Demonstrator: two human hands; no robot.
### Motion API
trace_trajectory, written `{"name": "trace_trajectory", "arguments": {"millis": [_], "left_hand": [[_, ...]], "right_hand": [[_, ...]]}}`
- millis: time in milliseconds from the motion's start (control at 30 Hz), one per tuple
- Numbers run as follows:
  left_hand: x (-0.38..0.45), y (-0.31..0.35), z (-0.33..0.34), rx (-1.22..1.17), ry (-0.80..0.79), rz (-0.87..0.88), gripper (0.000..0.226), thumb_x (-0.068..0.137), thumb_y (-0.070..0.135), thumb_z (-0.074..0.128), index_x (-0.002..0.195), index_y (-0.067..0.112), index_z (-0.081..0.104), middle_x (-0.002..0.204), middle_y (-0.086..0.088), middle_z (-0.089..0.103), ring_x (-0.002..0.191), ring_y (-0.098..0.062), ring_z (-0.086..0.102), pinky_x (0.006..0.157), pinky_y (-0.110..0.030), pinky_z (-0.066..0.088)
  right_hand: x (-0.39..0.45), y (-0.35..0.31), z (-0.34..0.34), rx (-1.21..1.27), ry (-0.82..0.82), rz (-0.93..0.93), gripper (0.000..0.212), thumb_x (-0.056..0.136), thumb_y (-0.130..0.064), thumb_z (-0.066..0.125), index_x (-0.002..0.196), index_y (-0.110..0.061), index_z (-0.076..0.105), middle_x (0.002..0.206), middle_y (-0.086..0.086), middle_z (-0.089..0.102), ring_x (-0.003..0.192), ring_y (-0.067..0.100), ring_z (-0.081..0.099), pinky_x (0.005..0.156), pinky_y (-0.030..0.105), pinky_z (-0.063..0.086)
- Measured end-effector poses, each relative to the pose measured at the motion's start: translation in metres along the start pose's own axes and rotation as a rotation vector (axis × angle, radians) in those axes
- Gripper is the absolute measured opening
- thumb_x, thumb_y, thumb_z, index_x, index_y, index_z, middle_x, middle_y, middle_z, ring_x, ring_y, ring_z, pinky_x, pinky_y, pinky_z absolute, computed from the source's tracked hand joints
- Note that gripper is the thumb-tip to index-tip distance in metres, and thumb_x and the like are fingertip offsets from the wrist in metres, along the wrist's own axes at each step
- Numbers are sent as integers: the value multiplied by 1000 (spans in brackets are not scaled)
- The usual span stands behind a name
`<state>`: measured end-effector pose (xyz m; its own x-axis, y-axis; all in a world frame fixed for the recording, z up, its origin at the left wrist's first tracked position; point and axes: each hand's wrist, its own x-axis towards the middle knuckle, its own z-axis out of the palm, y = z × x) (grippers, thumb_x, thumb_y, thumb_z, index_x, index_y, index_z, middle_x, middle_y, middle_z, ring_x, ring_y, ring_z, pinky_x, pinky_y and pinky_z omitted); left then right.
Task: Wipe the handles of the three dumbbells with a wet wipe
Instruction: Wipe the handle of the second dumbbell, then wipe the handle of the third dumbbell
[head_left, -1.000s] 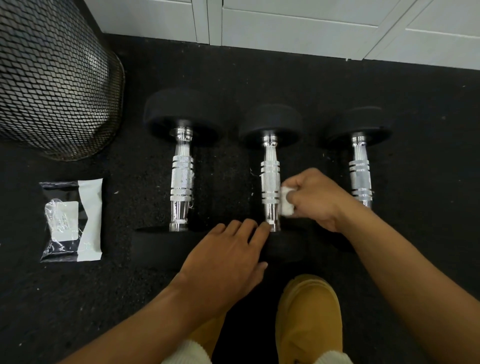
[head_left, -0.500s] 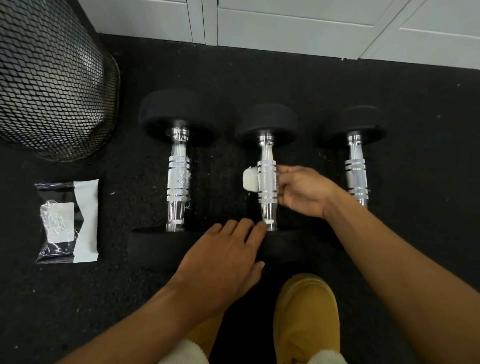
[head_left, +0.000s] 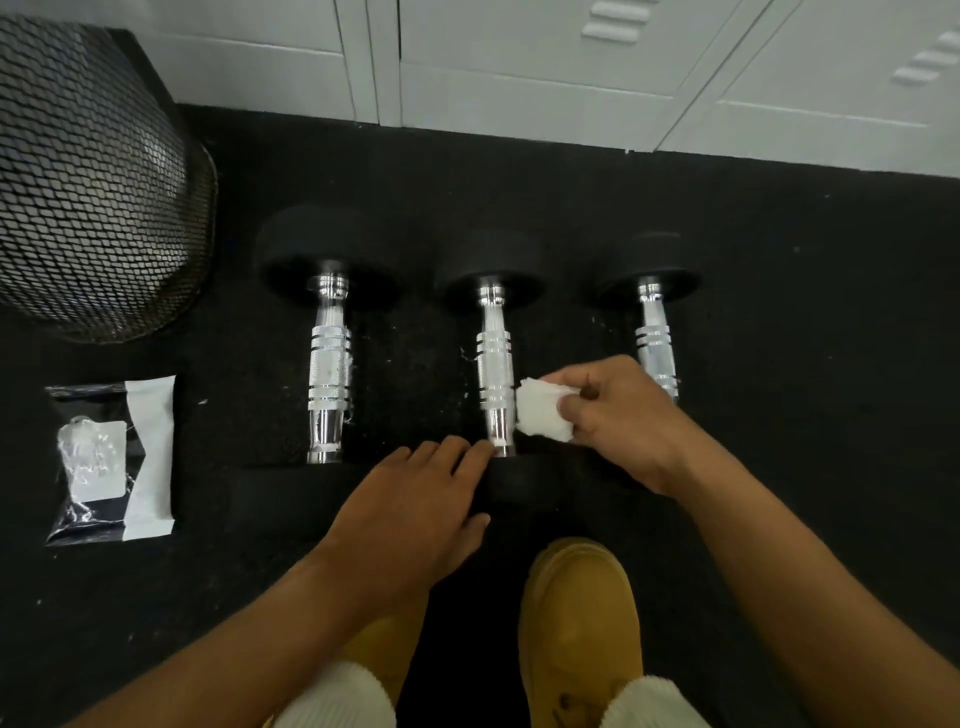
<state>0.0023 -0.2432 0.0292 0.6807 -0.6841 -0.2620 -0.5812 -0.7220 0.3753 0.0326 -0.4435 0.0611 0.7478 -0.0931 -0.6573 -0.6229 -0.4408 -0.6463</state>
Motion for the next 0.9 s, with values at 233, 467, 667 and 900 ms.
{"name": "trace_trajectory", "arguments": {"millis": [233, 467, 667, 900], "left_hand": [[5, 10, -42, 21, -100, 40, 52, 93, 42, 44, 139, 21, 31, 127, -1, 50, 111, -20, 51, 93, -34, 40], [12, 55, -117, 99, 40, 147, 49, 91, 38, 50, 135, 19, 41, 120, -4, 55, 105, -22, 56, 87, -34, 44], [25, 117, -168, 118, 141, 265, 48, 91, 42, 48, 134, 22, 41, 117, -1, 55, 100, -18, 57, 86, -32, 46], [55, 156, -171, 162, 197, 347, 52, 92, 40, 47, 139, 20, 34, 120, -4, 53, 102, -20, 55, 84, -29, 39]], "right_hand": [[-48, -24, -42, 97, 122, -114, 36, 88, 0, 50, 87, -29, 70, 99, -1, 68, 98, 19, 64, 89, 44, 53], [-121, -65, -90, 111, 309, -263, 31, 85, 2, 50, 93, -21, 71, 84, -7, 67, 90, 17, 65, 84, 41, 55], [-172, -84, -139, -10, 501, -338, 33, 84, 0, 48, 102, -15, 72, 90, -1, 68, 87, 16, 63, 71, 25, 52], [-178, -64, -179, -127, 599, -276, 32, 88, -5, 49, 109, -20, 68, 95, -2, 62, 76, 7, 56, 55, 17, 46]]}}
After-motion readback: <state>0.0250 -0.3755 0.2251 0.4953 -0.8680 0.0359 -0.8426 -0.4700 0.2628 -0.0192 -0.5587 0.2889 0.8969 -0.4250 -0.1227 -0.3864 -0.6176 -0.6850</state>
